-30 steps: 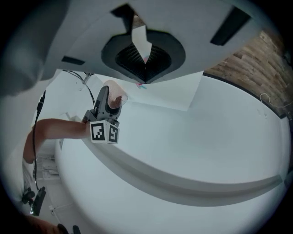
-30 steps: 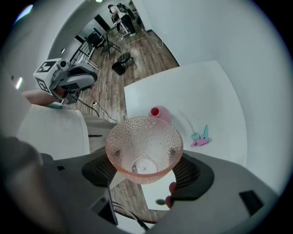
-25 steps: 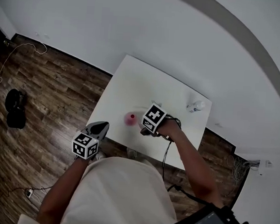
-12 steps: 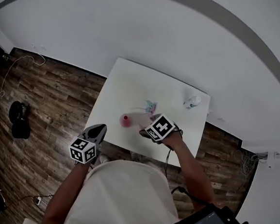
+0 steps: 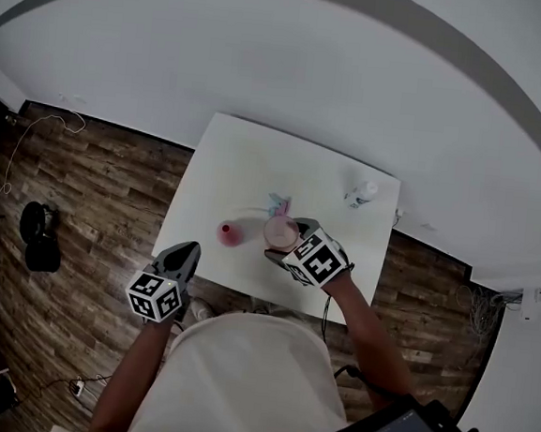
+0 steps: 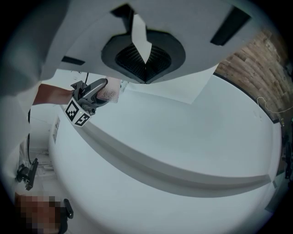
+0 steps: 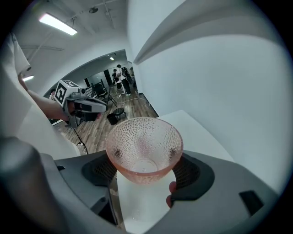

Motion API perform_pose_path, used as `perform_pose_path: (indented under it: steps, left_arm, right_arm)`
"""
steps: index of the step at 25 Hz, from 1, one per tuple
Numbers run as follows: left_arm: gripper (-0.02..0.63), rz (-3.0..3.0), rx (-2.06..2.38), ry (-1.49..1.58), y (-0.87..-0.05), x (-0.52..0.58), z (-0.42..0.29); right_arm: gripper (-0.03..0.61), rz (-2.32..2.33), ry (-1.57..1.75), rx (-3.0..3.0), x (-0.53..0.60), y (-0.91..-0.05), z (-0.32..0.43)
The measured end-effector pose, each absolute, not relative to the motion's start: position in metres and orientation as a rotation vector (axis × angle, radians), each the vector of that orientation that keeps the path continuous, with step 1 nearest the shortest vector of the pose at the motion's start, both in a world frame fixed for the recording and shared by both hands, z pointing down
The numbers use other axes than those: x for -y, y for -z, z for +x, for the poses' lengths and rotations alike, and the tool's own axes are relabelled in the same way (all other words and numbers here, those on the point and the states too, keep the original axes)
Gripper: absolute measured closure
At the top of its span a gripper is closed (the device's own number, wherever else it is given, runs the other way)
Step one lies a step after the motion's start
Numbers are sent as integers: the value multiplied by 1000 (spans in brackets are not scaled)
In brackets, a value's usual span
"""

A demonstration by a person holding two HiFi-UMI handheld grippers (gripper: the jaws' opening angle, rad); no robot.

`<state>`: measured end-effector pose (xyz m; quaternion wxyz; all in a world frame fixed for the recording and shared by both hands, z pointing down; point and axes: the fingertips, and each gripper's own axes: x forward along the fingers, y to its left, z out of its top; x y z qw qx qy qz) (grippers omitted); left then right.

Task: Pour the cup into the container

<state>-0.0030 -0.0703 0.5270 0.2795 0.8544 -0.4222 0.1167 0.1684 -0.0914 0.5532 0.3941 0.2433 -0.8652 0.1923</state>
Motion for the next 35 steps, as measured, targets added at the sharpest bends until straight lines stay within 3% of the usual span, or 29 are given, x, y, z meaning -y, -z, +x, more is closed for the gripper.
perform_pose_path:
  steps: [10, 35]
  left_arm:
    - [603, 2223, 1240, -299, -532, 77, 33]
    - [603, 2215, 1251, -348, -537, 57, 37]
  right_arm:
    - [212, 658, -397, 2319, 102, -544, 218]
    - [212, 842, -326, 2344, 75, -553, 242]
